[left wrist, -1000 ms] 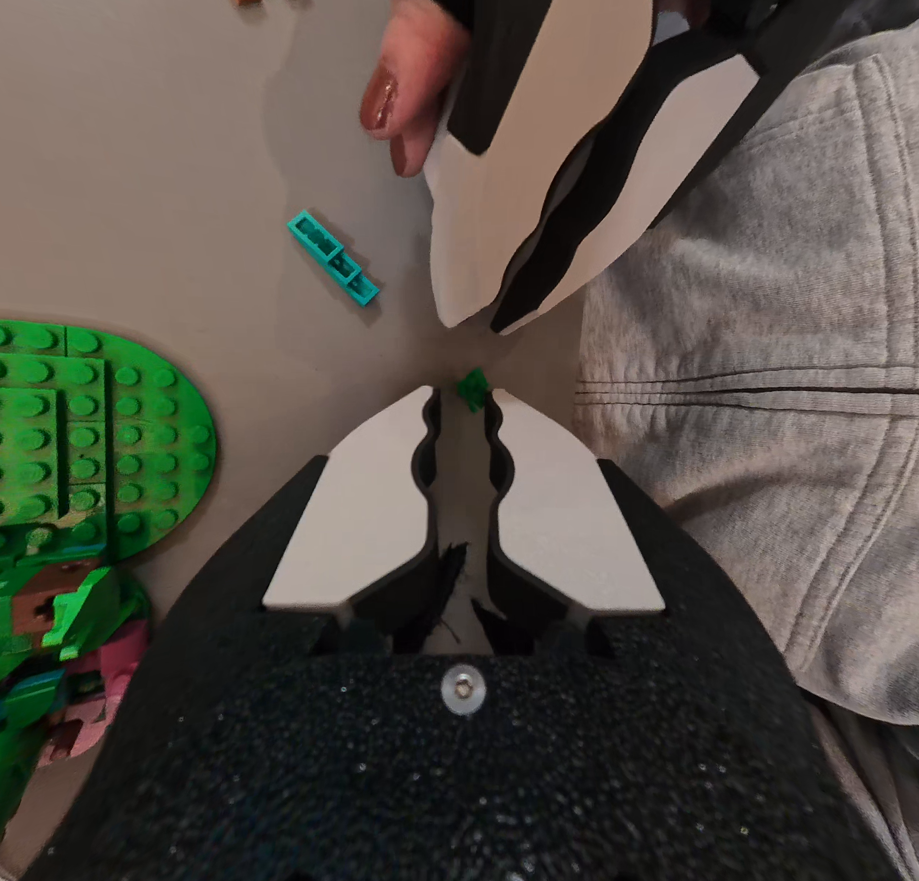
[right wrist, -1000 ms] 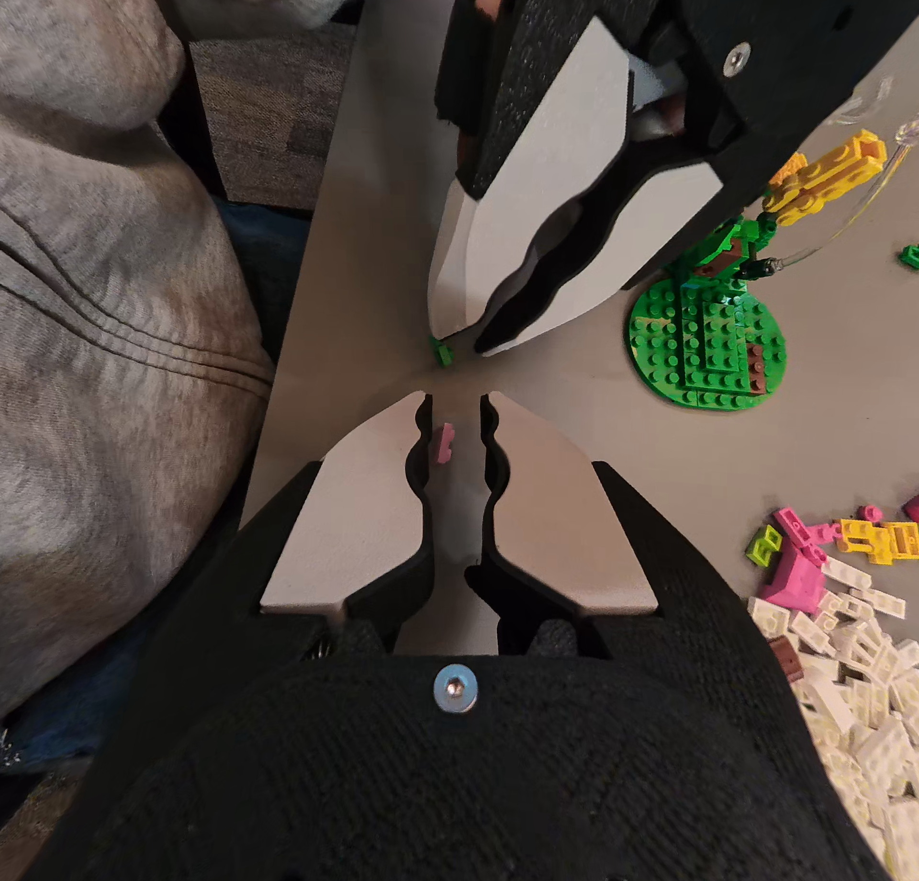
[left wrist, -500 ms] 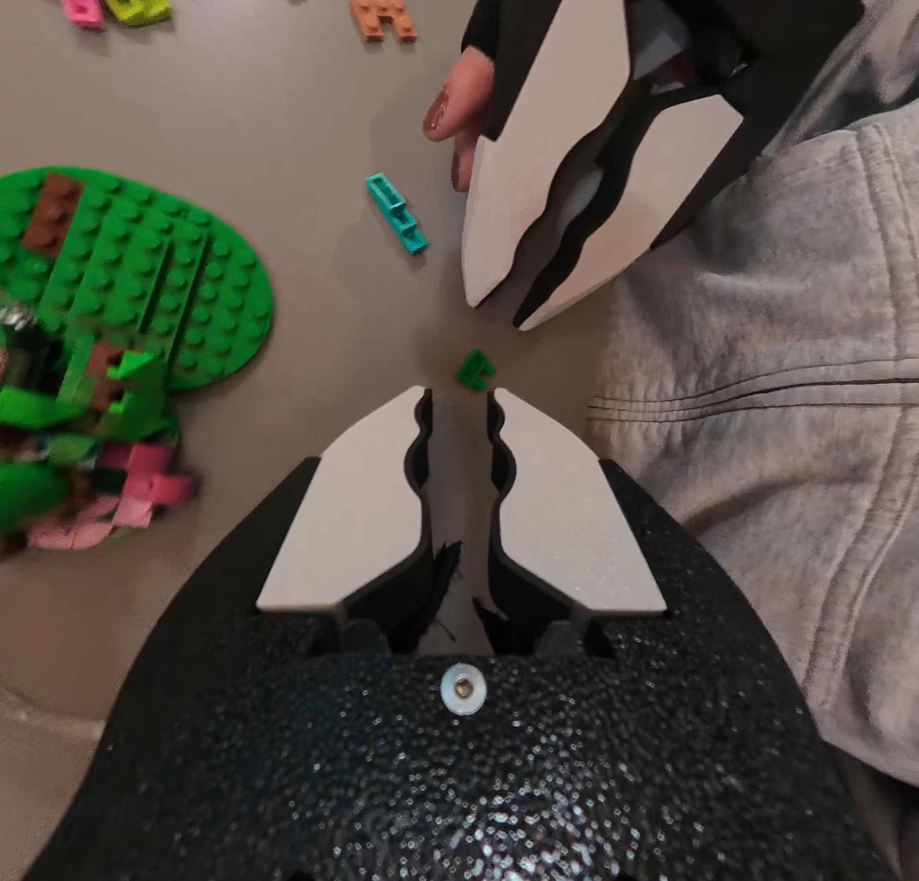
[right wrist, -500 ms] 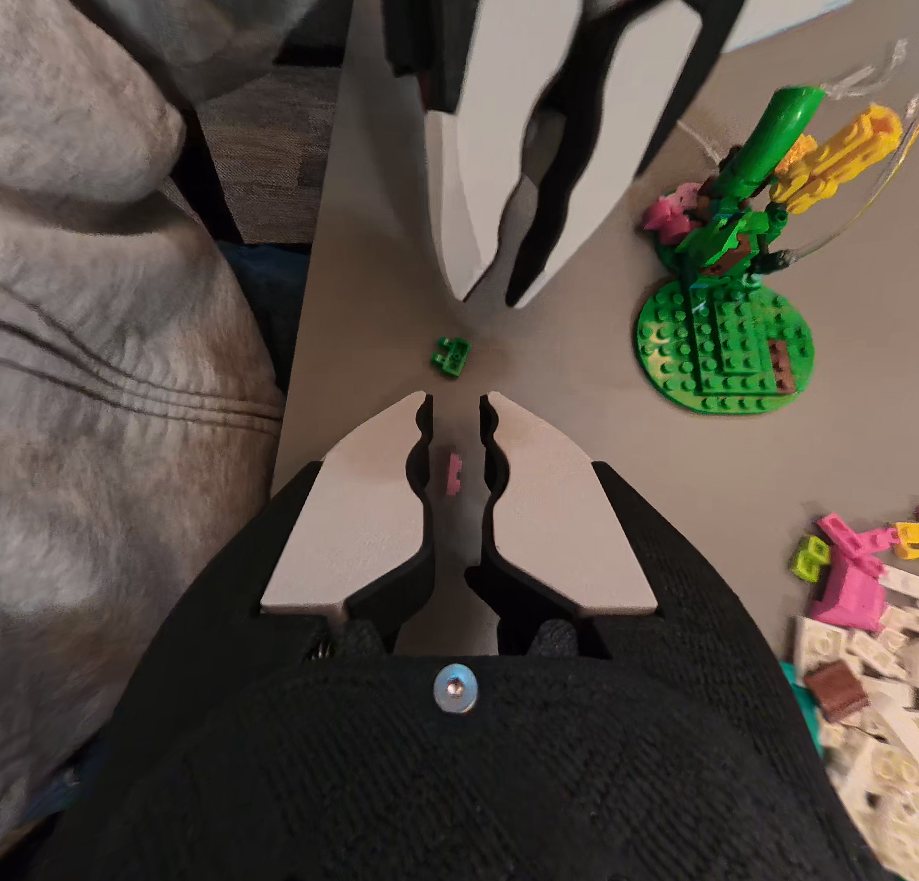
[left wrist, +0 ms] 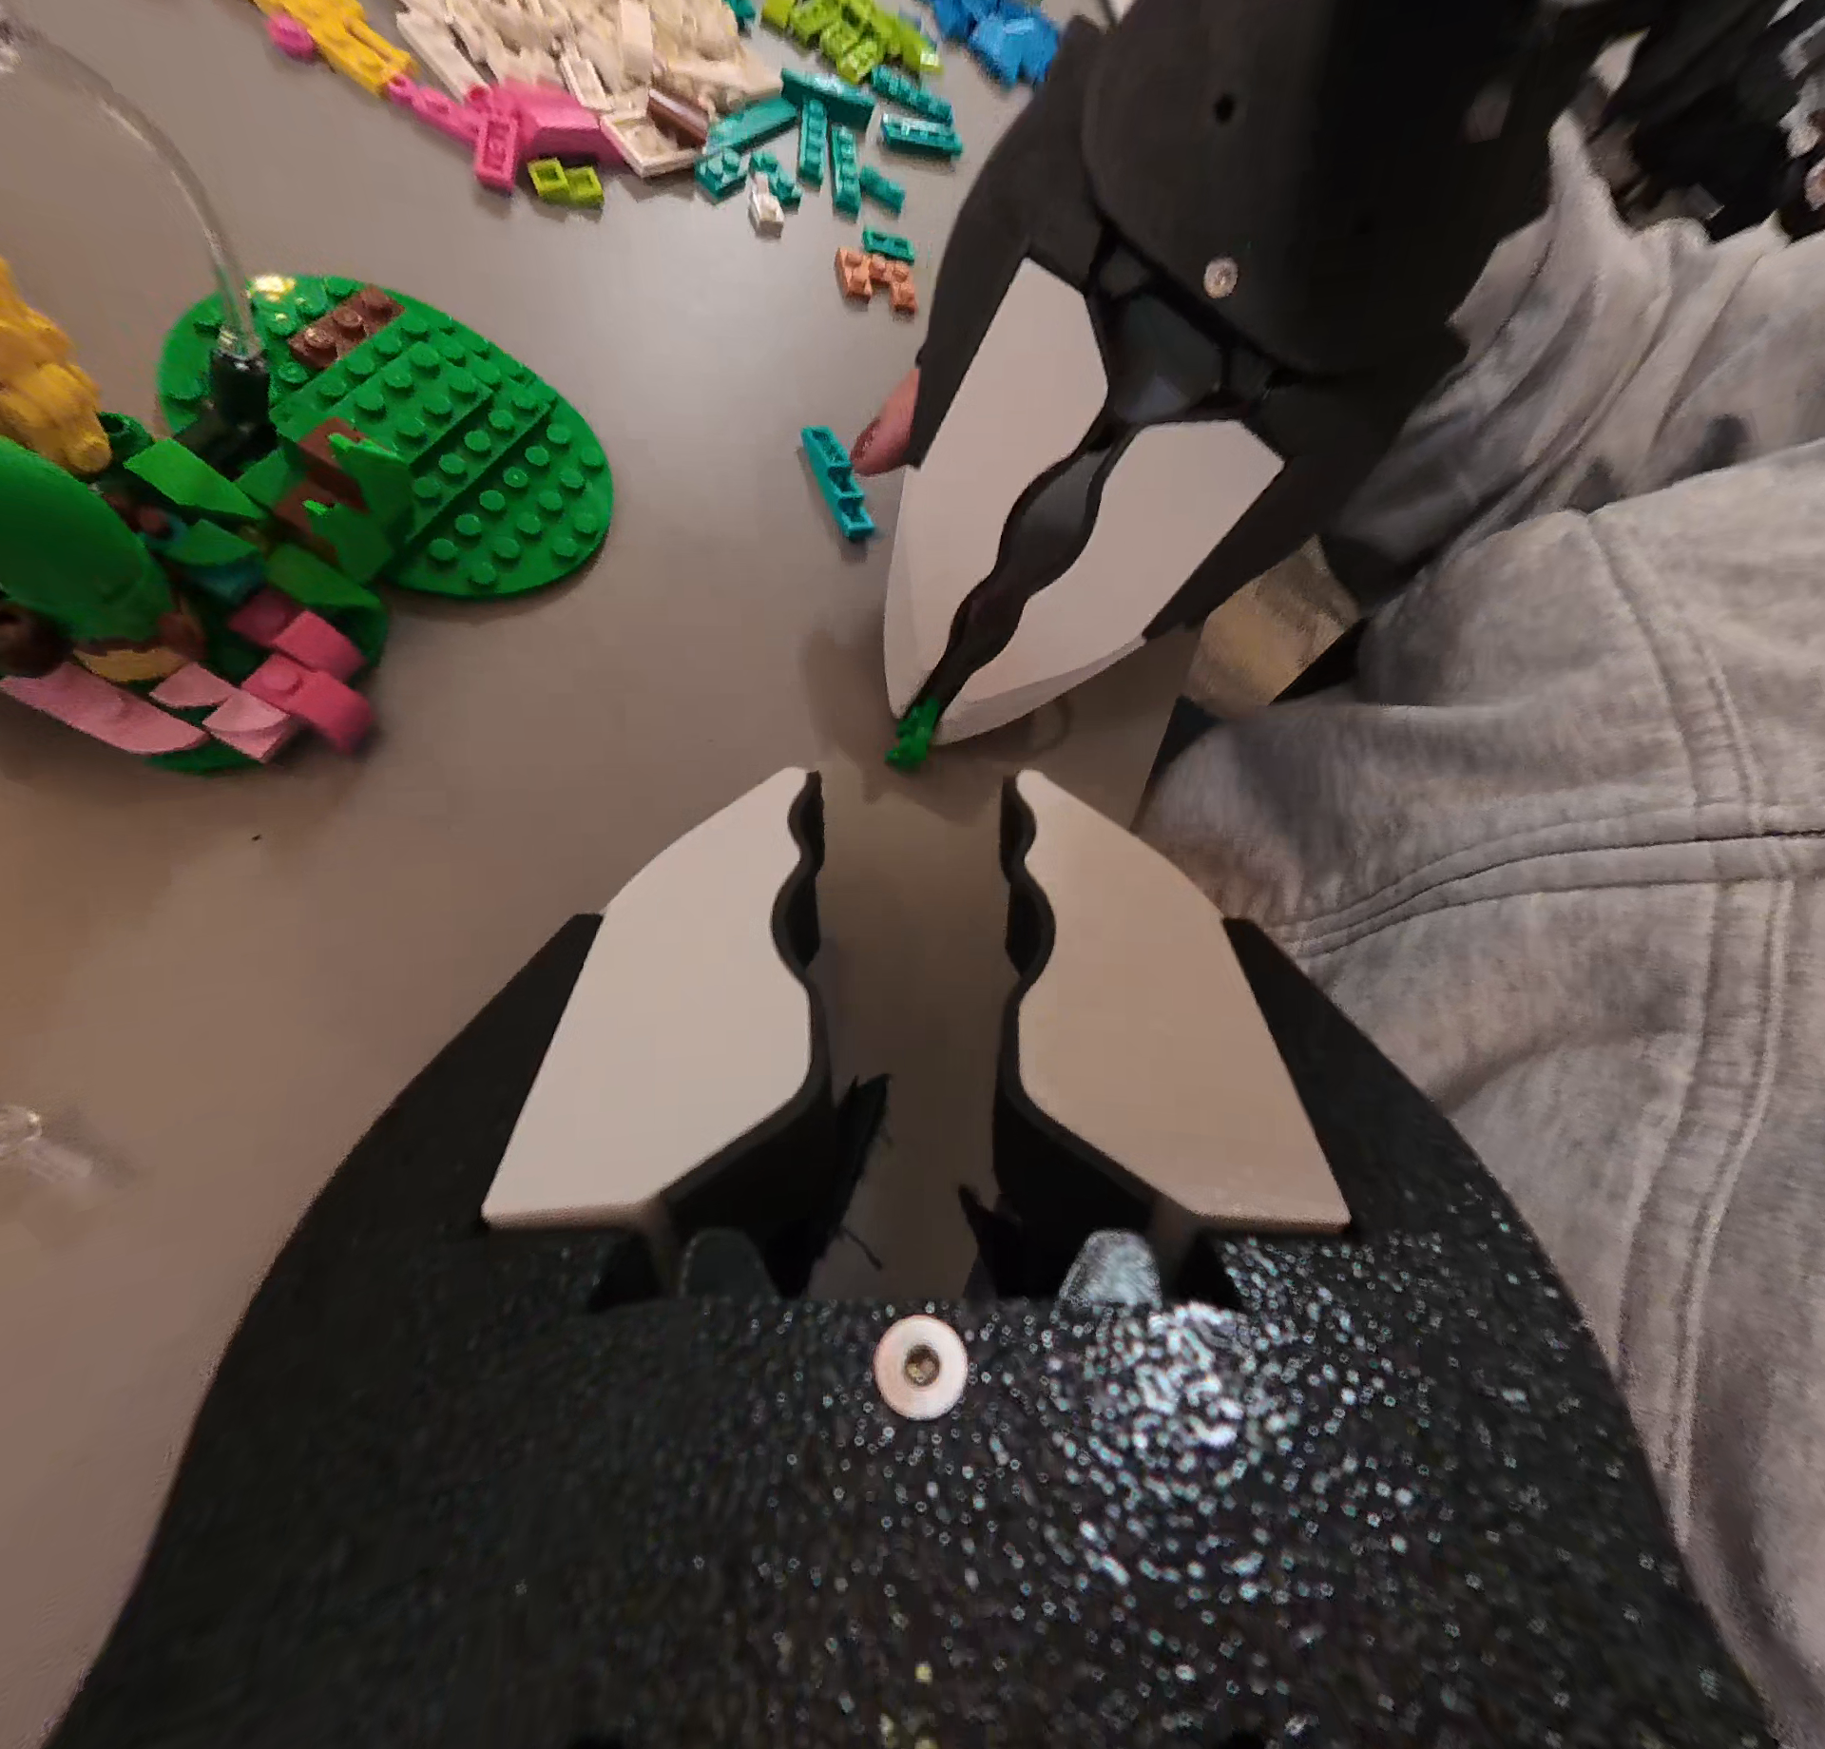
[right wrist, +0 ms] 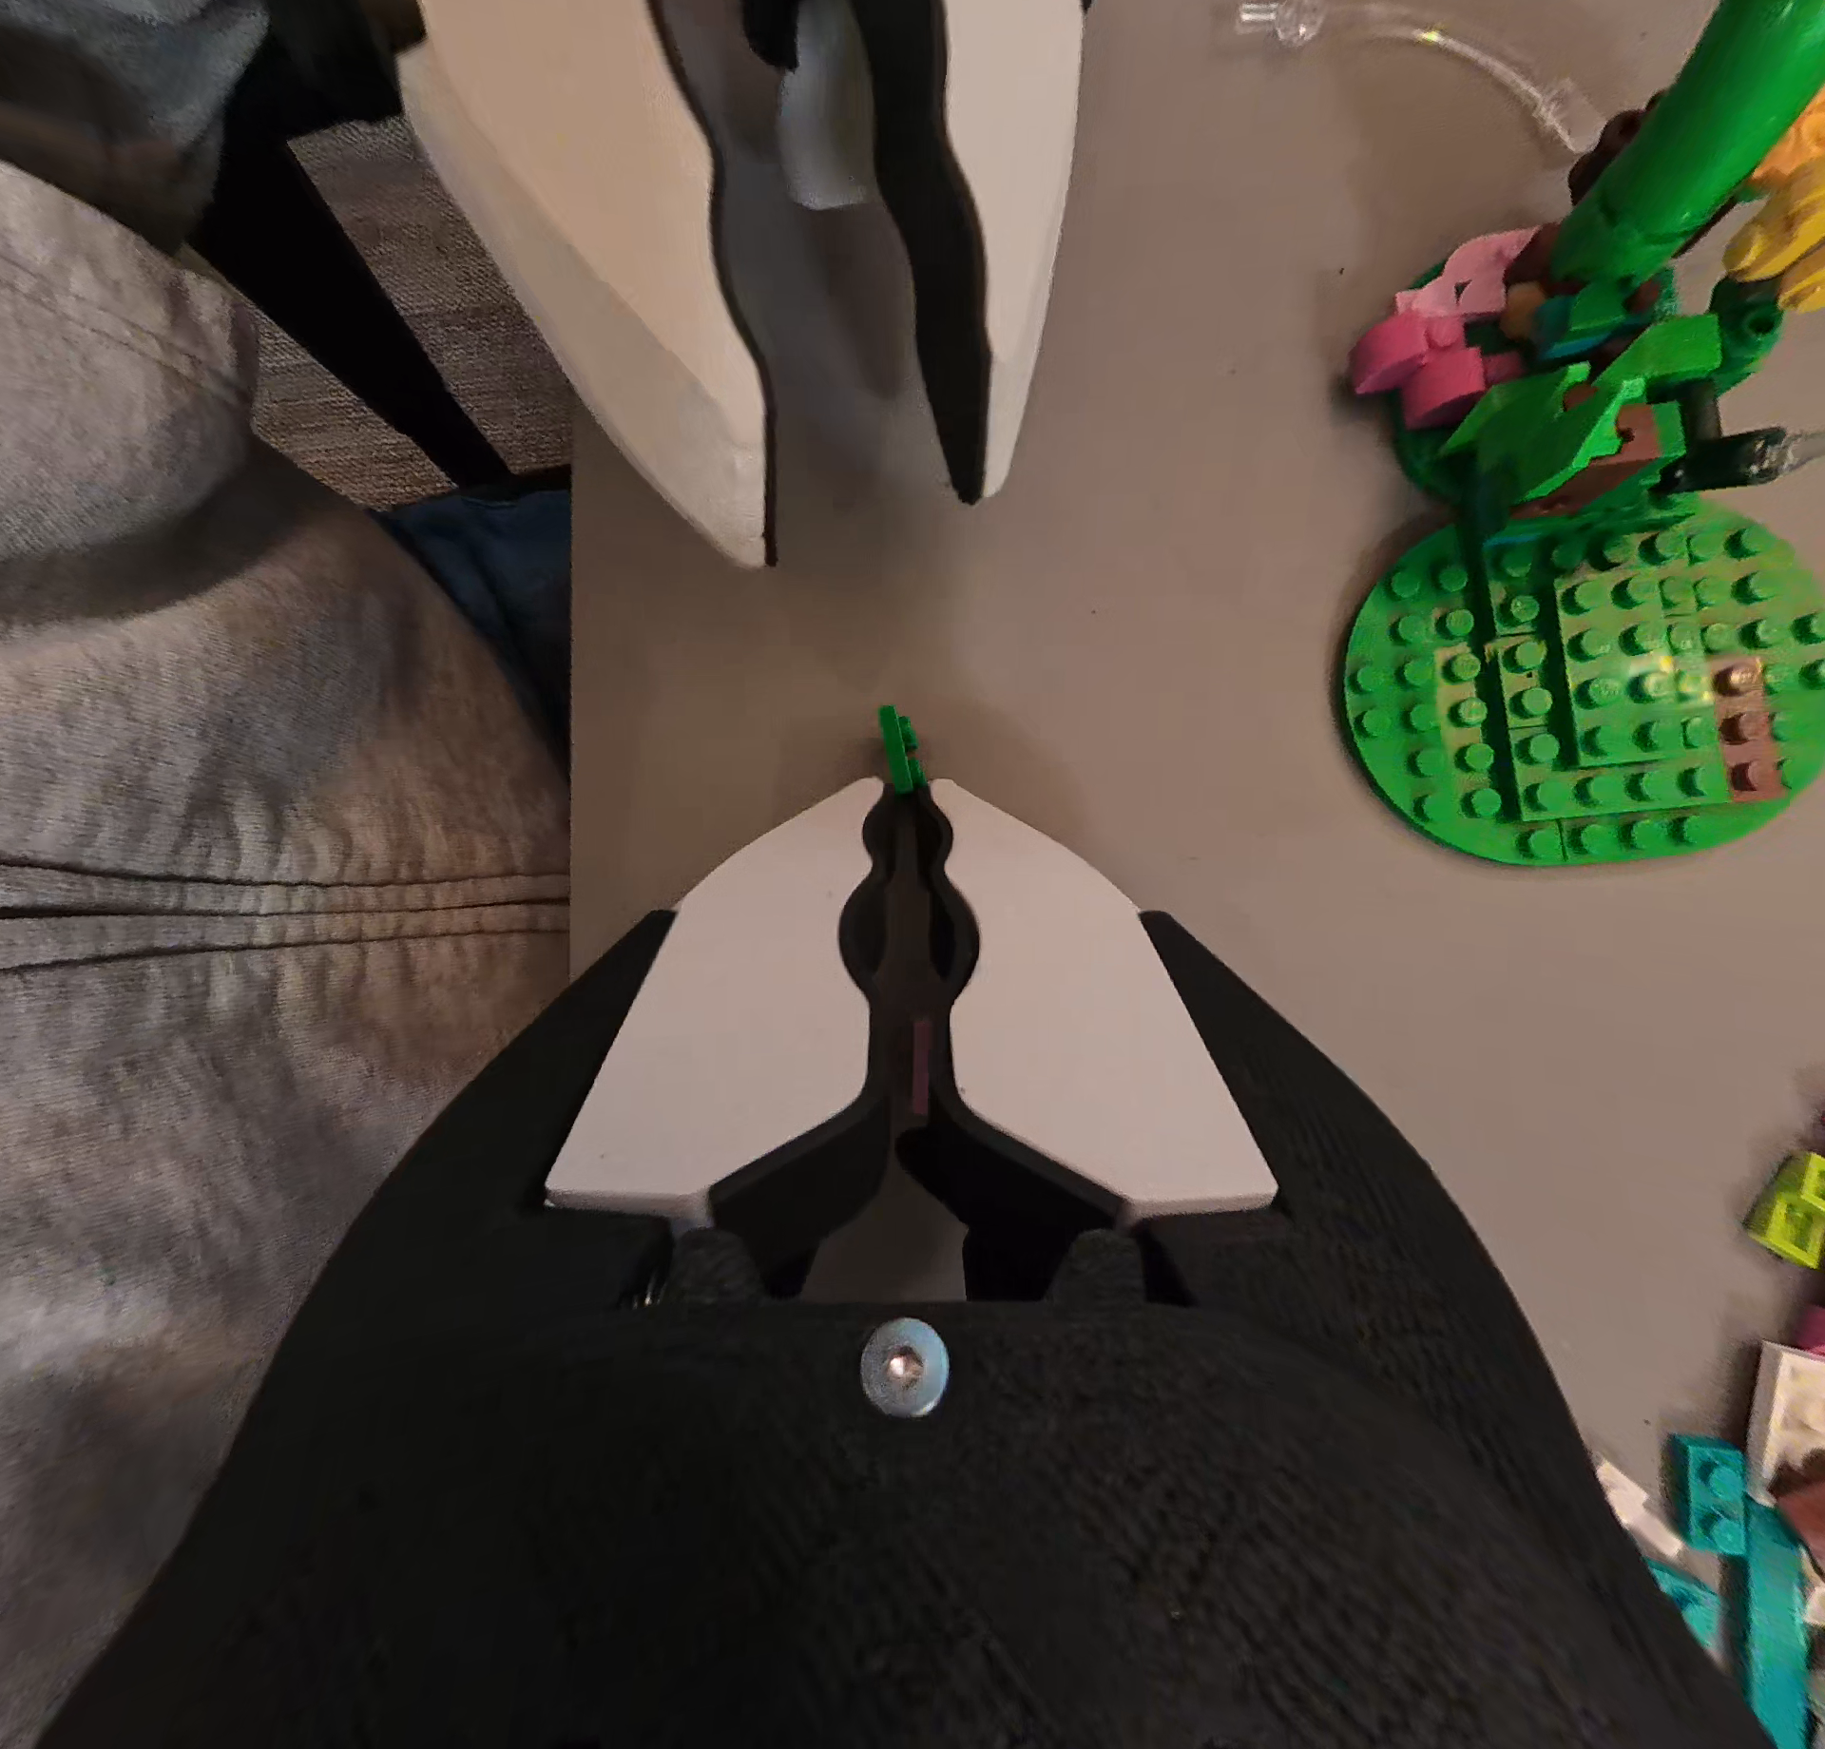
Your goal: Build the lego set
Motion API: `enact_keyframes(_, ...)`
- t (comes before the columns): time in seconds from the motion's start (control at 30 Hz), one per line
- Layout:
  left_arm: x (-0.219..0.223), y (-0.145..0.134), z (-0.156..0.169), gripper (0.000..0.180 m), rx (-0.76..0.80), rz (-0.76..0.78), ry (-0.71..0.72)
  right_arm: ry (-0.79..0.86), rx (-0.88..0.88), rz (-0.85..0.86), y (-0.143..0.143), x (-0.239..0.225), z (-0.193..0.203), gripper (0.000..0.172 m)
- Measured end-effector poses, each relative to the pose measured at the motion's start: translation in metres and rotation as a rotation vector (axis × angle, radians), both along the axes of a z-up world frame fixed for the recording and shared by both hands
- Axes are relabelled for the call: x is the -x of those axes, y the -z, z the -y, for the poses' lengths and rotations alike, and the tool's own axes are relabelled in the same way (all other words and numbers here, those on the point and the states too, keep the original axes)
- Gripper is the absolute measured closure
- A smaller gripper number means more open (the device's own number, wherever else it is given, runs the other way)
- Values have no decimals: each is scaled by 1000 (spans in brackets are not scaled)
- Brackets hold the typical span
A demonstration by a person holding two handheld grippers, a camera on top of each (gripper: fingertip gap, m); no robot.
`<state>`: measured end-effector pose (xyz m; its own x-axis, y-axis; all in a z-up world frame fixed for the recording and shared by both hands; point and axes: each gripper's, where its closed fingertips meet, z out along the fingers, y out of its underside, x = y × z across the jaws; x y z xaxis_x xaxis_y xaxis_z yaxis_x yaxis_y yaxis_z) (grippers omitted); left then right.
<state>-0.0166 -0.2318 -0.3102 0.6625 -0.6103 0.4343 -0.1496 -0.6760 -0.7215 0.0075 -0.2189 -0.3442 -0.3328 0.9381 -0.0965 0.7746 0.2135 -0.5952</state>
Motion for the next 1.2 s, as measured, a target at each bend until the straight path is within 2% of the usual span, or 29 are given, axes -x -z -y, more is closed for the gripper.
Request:
enact_keyframes(0.03,-1,-1,-1,146,-4,26,-5,-3,-9,-16,-1,0,1,170)
enact_keyframes(0.17,-9,7,2,148,-38,8,36,-8,-9,-114,-9,2,4,170)
enact_keyframes(0.3,-21,1,0,154,-167,9,85,-13,49,-285,-32,6,10,170)
enact_keyframes(0.43,-30,-13,0,174,-317,43,117,-13,71,-425,-52,8,13,170)
enact_keyframes(0.67,-34,-28,-2,172,-390,137,119,-8,87,-511,-65,6,11,170)
enact_keyframes(0.87,-37,-37,-5,180,-442,178,119,2,115,-553,-75,2,7,170)
enact_keyframes(1.1,-41,-45,-6,180,-473,229,121,6,137,-594,-80,-1,5,170)
enact_keyframes(1.13,-41,-46,-7,177,-469,238,118,5,135,-597,-80,-1,5,170)
enact_keyframes(1.2,-39,-47,-8,156,-454,262,106,2,133,-605,-82,-2,5,170)
